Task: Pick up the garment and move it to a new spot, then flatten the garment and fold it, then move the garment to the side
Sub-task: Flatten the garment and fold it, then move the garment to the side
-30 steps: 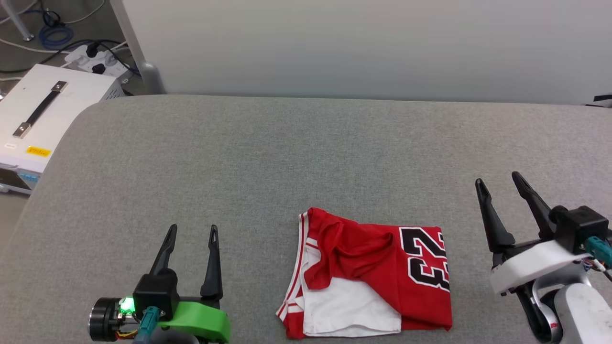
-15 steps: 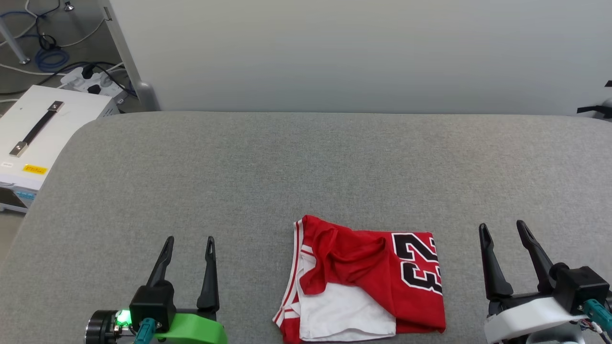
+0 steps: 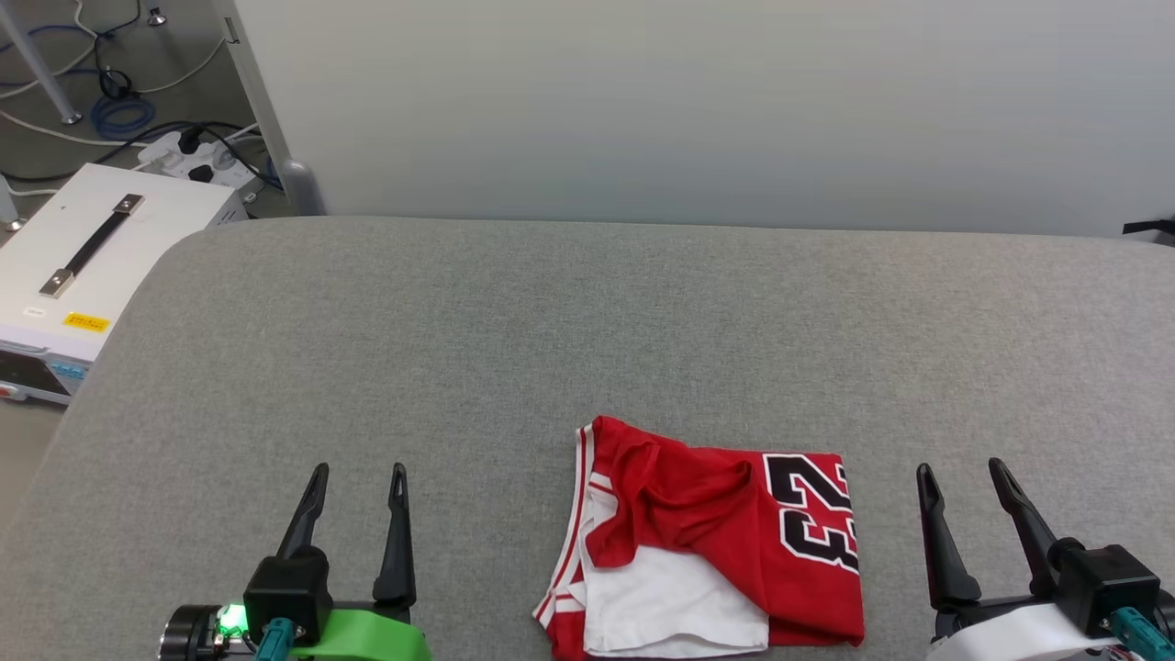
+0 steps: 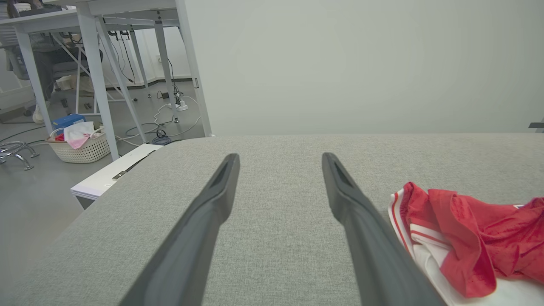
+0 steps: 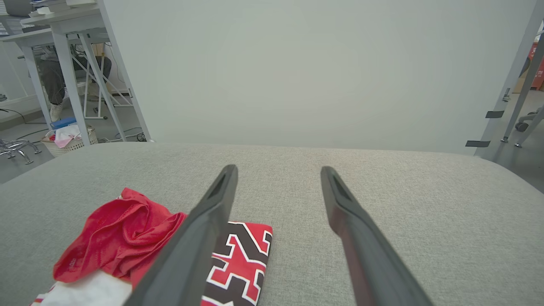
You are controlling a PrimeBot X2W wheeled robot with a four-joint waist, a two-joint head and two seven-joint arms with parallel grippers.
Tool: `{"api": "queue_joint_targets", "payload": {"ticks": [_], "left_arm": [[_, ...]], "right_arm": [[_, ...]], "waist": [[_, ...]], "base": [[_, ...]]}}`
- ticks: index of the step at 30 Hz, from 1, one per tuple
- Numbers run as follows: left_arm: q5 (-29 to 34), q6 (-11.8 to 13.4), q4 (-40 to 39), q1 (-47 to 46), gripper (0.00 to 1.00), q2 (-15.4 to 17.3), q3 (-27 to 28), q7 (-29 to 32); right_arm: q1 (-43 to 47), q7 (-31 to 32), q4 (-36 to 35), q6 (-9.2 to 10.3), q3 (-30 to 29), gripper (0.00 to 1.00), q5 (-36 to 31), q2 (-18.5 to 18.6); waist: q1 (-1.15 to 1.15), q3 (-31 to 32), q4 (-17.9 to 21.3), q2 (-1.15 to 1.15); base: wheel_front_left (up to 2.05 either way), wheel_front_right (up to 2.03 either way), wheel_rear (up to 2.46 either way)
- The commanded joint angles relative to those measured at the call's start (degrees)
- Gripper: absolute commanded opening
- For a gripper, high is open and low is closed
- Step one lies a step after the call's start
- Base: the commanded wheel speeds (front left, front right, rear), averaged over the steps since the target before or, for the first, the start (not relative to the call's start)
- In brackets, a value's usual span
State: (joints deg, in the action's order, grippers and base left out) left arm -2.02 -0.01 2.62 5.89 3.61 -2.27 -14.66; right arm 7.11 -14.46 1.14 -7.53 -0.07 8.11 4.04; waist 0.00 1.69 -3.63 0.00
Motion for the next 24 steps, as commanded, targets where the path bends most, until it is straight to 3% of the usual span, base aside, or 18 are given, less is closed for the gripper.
{"api": "queue_joint_targets", "payload": {"ticks": [1,10,15,20,24], "left_arm": [[0.06,-0.20,0.01,0.80,1.00,0.15,0.16,-0.34],[0.11,-0.18,0.02,0.10,1.00,-0.04,-0.41,-0.34],[0.08,-0.18,0.03,-1.13,1.00,-0.16,-0.83,-0.34],[0.03,-0.27,0.04,-2.20,1.00,-0.25,-1.23,-0.34],[0.01,-0.26,0.09,-2.88,1.00,-0.32,-1.44,-0.34]], "right_arm": [[0.49,-0.46,-0.27,0.04,-0.19,1.00,-0.82,-0.07],[-4.05,-0.23,-1.99,0.04,-2.24,1.00,-1.55,2.66],[-12.27,1.75,-4.01,0.04,-4.11,1.00,0.18,6.94],[-19.99,8.81,-3.55,0.04,-0.66,1.00,3.76,12.59],[-24.40,19.17,-2.27,0.04,5.10,1.00,10.06,16.30]], "waist": [[0.00,-0.07,-0.04,0.00],[0.00,-1.47,-0.32,0.00],[0.00,-3.08,-1.06,0.00],[0.00,-4.67,-1.85,0.00],[0.00,-5.64,-2.42,0.00]], "base": [[0.00,0.00,0.00],[0.00,0.00,0.00],[0.00,0.00,0.00],[0.00,0.00,0.00],[0.00,0.00,0.00]]}}
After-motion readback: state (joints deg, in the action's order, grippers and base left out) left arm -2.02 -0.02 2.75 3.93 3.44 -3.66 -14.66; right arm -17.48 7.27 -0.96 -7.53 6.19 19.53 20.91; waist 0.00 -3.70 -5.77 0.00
